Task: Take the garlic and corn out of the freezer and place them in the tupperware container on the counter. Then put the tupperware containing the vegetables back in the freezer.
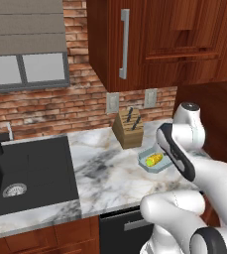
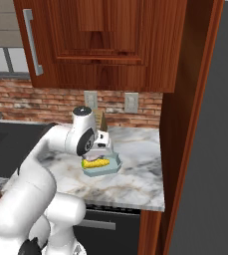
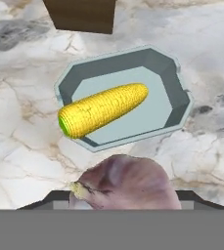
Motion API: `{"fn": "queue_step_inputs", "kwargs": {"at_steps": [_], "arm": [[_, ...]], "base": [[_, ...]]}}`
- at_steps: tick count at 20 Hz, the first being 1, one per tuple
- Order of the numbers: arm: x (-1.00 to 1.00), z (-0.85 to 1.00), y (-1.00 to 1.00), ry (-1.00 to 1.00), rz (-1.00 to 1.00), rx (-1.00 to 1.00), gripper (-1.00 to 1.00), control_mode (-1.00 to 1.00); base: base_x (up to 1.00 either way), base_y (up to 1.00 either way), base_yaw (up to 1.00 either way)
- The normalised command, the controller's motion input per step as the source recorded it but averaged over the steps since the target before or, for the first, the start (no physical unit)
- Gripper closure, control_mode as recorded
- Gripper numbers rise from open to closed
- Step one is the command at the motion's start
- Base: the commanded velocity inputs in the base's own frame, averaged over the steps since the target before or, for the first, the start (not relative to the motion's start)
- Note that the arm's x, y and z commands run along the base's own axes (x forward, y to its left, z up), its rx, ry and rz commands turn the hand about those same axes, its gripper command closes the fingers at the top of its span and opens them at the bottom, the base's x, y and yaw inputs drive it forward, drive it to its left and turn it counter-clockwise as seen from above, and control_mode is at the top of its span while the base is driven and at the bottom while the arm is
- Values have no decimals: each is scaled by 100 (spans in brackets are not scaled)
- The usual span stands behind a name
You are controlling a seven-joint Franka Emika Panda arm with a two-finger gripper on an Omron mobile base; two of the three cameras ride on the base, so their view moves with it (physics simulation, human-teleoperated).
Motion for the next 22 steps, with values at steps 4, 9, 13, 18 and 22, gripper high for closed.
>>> {"fn": "queue_step_inputs", "kwargs": {"at_steps": [4, 9, 13, 18, 22], "arm": [[65, -47, -17, 3, 0, 0, 100, -100], [55, -46, -6, 1, 0, 0, 100, -100], [38, -36, -1, 0, 0, 0, 100, -100], [27, -33, 0, 0, 0, 0, 100, -100], [42, -33, 0, 0, 0, 0, 100, -100]], "base": [[0, 0, 0], [0, 0, 0], [0, 0, 0], [0, 0, 0], [0, 0, 0]]}}
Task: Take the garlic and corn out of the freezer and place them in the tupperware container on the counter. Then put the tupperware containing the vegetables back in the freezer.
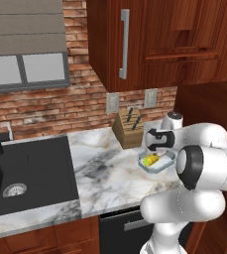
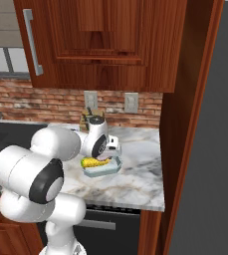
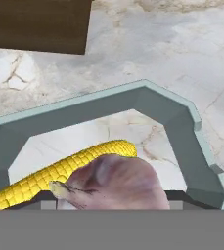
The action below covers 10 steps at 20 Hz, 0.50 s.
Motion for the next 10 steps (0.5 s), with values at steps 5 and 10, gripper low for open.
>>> {"fn": "queue_step_inputs", "kwargs": {"at_steps": [5, 10], "arm": [[17, -27, -3, 2, 0, 0, -100, -100], [-6, -17, -5, 0, 0, 0, -100, -100]], "base": [[0, 0, 0], [0, 0, 0]]}}
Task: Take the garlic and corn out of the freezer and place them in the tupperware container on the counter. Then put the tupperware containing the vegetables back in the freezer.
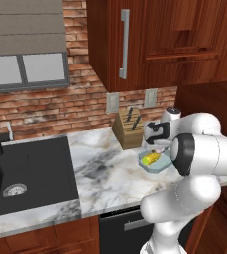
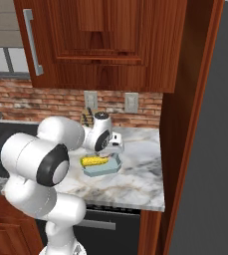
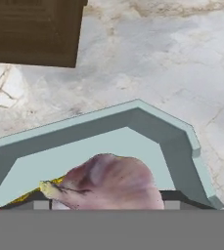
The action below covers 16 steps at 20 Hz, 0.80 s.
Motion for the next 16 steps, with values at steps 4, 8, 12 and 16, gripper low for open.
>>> {"fn": "queue_step_inputs", "kwargs": {"at_steps": [4, 8, 12, 16], "arm": [[-17, 5, 0, -12, 0, 0, -100, -100], [-48, 30, -11, -14, -1, 2, -100, -100], [-50, 45, -5, -3, -3, 1, -100, -100], [-58, 15, 7, 17, -3, 0, -100, -100]], "base": [[0, 0, 0], [0, 0, 0], [0, 0, 0], [0, 0, 0]]}}
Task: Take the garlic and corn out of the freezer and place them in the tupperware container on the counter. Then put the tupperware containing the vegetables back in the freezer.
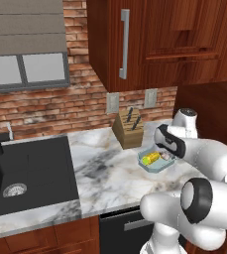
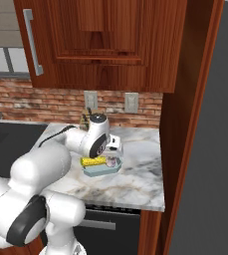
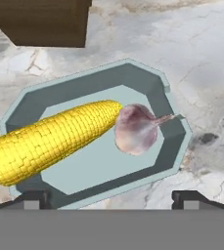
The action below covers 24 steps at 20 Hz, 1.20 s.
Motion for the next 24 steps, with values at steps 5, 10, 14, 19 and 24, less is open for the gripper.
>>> {"fn": "queue_step_inputs", "kwargs": {"at_steps": [5, 10, 14, 19, 24], "arm": [[0, 0, 15, 27, 11, -2, -100, -100], [-11, 5, 3, 1, 34, 0, -100, -100], [-55, 1, 5, -1, 28, 0, -100, -100], [-34, 0, 25, -1, 12, 0, -100, -100], [-1, 0, 27, -2, 2, 0, -100, -100]], "base": [[0, 0, 0], [0, 0, 0], [0, 0, 0], [0, 0, 0], [0, 0, 0]]}}
